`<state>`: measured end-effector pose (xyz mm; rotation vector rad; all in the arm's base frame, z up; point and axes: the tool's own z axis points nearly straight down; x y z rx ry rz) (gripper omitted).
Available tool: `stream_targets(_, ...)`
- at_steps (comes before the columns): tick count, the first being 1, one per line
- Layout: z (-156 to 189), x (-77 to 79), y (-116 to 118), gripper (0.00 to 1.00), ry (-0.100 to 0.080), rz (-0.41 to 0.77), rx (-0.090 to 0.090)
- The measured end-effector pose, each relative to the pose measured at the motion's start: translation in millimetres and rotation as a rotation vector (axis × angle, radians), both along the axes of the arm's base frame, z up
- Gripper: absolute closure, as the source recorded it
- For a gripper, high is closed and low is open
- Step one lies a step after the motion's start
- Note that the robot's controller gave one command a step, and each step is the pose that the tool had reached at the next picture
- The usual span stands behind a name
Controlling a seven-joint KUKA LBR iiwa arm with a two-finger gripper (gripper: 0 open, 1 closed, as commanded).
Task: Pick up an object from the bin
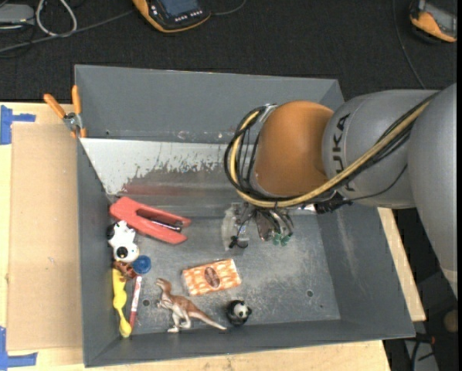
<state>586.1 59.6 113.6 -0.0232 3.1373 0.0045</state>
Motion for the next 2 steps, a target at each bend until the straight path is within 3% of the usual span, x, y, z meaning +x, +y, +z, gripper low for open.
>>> stream_targets(1, 0, 0.0, 0, 1.00, 0.000, -0.001, 0.000)
stream_targets(2, -10, -11.9, 10, 1.00, -0.003, -0.052, 0.000)
